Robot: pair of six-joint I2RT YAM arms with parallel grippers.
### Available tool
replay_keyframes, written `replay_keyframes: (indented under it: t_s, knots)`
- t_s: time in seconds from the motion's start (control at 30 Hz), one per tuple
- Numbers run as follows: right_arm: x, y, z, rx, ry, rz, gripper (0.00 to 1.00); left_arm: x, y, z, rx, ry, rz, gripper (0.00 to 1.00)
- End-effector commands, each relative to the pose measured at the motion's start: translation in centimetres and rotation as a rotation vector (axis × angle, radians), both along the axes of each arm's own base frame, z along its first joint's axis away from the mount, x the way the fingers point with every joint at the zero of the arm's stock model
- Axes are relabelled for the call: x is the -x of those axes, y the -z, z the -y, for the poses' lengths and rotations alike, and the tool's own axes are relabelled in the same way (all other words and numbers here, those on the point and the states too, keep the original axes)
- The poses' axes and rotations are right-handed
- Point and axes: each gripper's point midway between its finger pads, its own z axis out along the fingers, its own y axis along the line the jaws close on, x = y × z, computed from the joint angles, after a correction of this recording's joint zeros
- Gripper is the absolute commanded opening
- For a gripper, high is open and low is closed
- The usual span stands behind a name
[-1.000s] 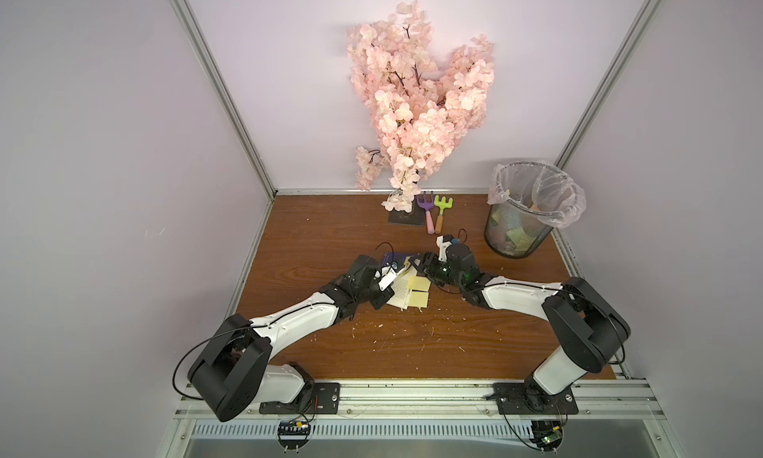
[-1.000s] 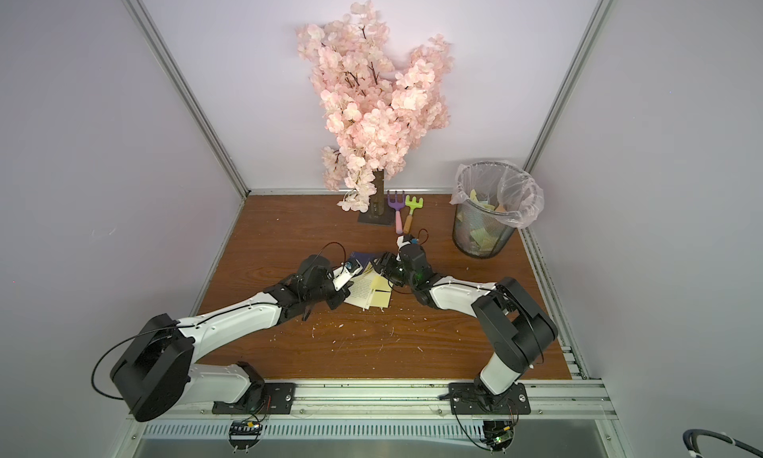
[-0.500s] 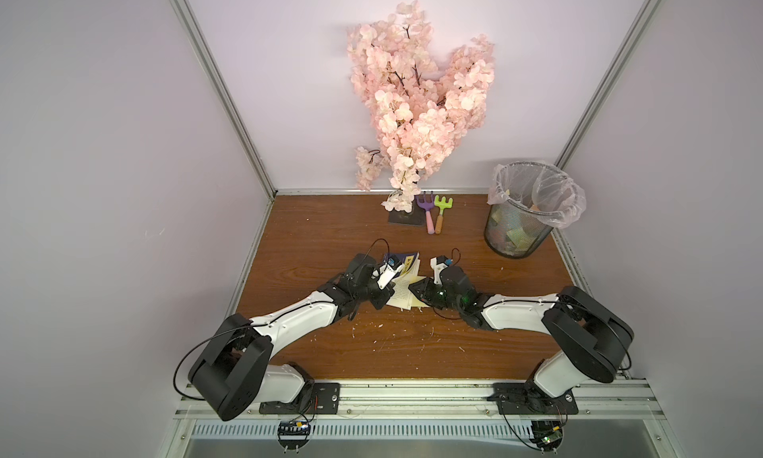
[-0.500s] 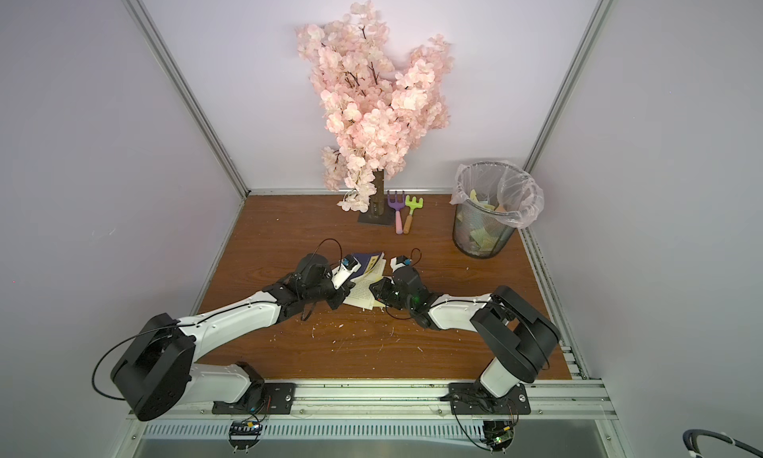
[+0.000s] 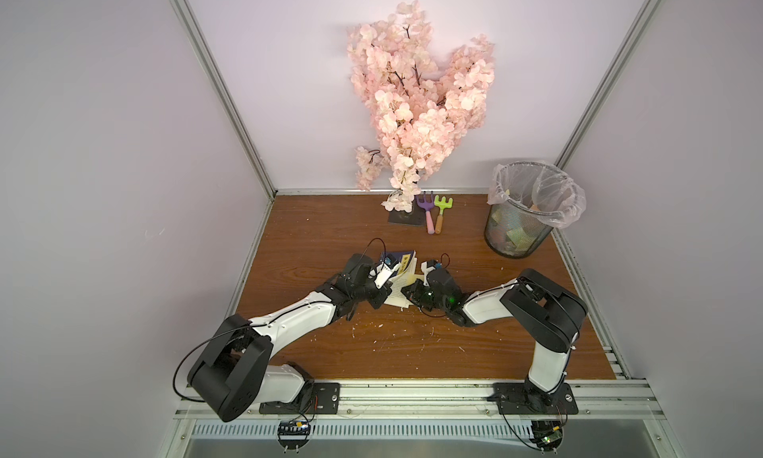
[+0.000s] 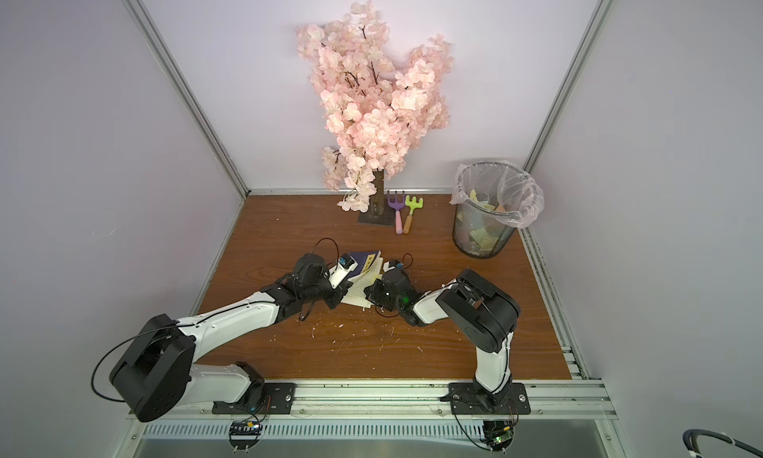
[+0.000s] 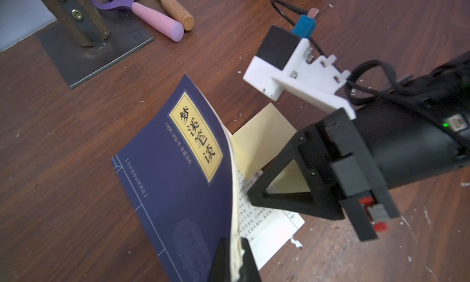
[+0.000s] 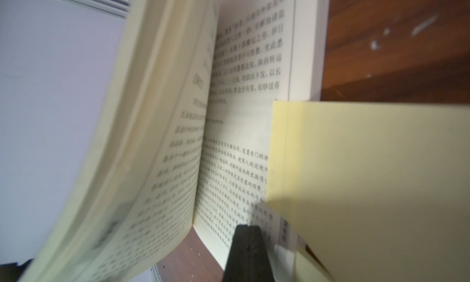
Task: Peel off the used sticky note
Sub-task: Turn the page of the book at the center of the board.
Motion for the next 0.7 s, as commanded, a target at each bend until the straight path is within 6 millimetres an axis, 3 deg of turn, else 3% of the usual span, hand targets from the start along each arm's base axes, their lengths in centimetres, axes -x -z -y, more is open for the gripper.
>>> replay_keyframes:
  t_s: [0.0,0.33,0.57,0.67]
  knots:
    - [1.1,2.4,1.6,0.065,0.046,-0.061,0.0,-0.8,-0.4,-2.0,0.034,-0.054,-0.003,0.02]
    - [0.7,1.1,0.0,0.056,-0.005,-0.029,0.0,-2.7,1.9,-8.5,0.104,-0.224,-0.109,0.02]
    - [0.0,-1.9,-1.2,0.03,-0.044,0.029,0.0,-2.7,3.5,-9.1,0.106,-0.243,-0.155,0.02]
    - [-0.4,-4.0,-1.7,0.023,-0.068,0.072,0.06,-2.8,3.6,-9.1,0.108,-0.25,-0.164,0.02]
